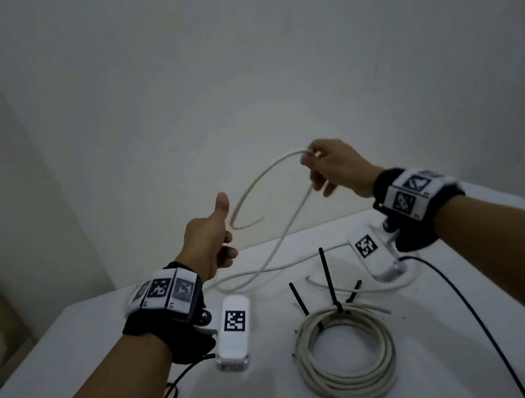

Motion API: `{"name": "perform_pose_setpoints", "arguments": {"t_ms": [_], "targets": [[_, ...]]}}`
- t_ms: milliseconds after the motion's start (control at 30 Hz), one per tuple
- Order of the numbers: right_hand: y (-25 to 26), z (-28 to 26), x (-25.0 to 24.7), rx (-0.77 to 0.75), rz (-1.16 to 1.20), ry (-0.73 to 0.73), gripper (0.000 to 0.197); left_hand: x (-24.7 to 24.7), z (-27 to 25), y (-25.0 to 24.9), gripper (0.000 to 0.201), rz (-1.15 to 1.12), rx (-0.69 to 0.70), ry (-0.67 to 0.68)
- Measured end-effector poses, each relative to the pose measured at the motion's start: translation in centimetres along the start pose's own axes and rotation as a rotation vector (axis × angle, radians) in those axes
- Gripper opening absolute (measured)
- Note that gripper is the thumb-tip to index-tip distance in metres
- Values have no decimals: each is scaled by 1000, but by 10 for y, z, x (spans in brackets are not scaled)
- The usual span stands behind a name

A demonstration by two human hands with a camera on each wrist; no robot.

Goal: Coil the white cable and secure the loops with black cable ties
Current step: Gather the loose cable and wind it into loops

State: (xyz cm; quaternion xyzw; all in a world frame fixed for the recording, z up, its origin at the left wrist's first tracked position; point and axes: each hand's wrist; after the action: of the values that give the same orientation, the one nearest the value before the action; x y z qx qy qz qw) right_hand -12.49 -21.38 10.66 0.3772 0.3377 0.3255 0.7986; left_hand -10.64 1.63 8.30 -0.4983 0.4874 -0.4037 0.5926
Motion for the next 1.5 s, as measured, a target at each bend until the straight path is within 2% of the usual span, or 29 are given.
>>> {"name": "perform_pose_setpoints", "arguments": {"t_ms": [67,133,200,267,333,433,567,633,767,900,1000,1067,1133,1200,1267,1367,1500], "targets": [[25,6,7,-86,-13,38,14,-5,3,3,52,15,140,-121],[46,7,16,-168,-71,59,12,-7,2,2,47,-62,315,-135],[63,2,27,-229,-118,67,15,-10,-4,0,46,-63,455,-45],[75,-6,39,-275,-133,68,19,-13,-10,-2,53,-27,520,102],[85,-14,49,-295,-118,76,17,-17,-17,-1,46,-44,520,217],[95,-25,61,-334,-102,96,13,-29,-26,-2,36,-157,480,301],[106,-32,65,-365,-126,59,16,-53,-38,-9,64,-468,235,449],[110,-33,62,-352,-130,47,16,-66,-42,-12,63,-540,194,461],[109,-34,52,-312,-182,42,18,-83,-47,-15,45,-562,232,433],[87,-46,54,-287,-601,122,21,-99,-52,-32,41,-741,248,436],[58,-60,58,-127,-732,269,30,-108,-55,-45,43,-823,293,382],[42,-70,59,41,-551,317,27,-107,-56,-46,42,-778,357,296],[34,-77,60,187,-226,299,20,-102,-53,-39,41,-666,453,191],[36,-78,58,235,4,263,20,-96,-49,-26,39,-590,486,112],[45,-78,53,228,152,279,27,-92,-43,-16,38,-632,445,74],[54,-80,46,180,315,294,32,-90,-31,-11,40,-845,287,23],[50,-90,50,108,334,121,39,-88,-17,-7,45,-1104,142,-6]]}}
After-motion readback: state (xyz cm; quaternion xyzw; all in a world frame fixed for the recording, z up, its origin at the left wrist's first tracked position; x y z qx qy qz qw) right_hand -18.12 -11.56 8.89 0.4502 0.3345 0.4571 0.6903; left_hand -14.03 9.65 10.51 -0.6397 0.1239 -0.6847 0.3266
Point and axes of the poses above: each hand's wrist, its own z-axis towards the middle knuckle, its own x-axis out of the palm, y = z × x, and after that the axes turned 13 degrees about -y, right-handed
